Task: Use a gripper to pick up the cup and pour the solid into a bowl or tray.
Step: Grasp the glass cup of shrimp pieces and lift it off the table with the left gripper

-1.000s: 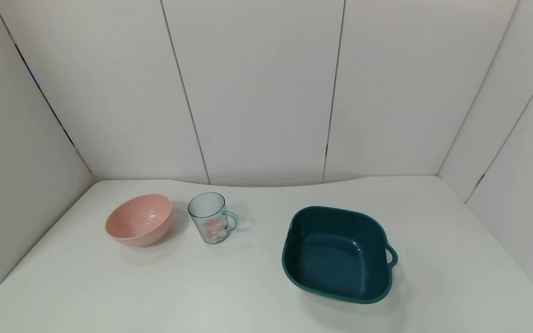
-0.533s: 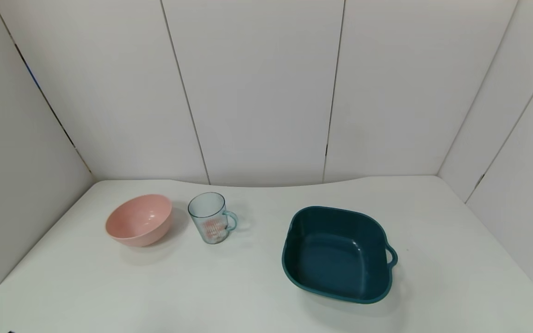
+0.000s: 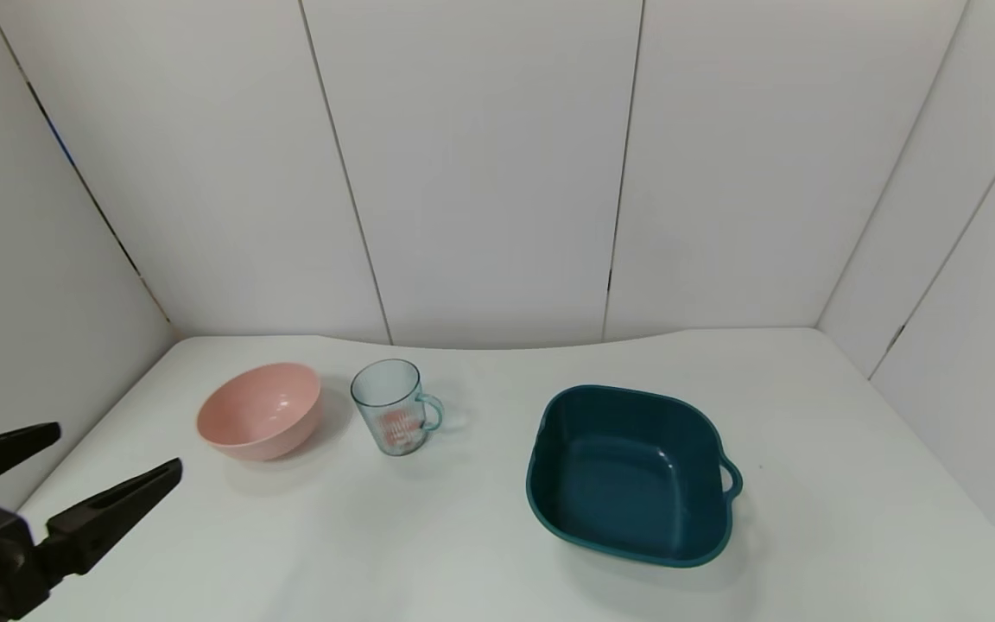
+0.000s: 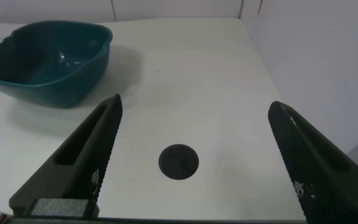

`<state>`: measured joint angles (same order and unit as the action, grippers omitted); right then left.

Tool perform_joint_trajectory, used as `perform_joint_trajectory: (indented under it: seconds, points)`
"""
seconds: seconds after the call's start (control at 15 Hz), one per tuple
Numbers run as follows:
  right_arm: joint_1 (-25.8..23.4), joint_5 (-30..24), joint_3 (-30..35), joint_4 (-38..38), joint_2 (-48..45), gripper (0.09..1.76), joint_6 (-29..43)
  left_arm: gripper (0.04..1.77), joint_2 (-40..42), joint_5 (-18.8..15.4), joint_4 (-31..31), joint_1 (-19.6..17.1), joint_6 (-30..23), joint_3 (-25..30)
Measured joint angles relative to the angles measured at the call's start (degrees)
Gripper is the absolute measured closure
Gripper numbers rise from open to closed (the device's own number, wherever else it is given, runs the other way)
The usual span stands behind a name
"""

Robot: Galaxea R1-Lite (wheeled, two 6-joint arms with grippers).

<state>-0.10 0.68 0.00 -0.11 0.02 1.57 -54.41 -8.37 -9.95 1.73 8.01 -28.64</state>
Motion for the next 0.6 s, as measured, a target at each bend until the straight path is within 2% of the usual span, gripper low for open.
perform_joint_trajectory:
  seconds: [0.2, 0.6]
  points:
    - [0.00, 0.02, 0.00, 0.01, 0.00, 0.14, -0.01, 0.09, -9.34, -4.05, -3.94, 0.16, 0.00, -0.49]
    - [0.00, 0.02, 0.00, 0.00, 0.00, 0.14, 0.00, 0.09, -26.82, -5.05, -18.49, 1.65, -0.55, 1.07]
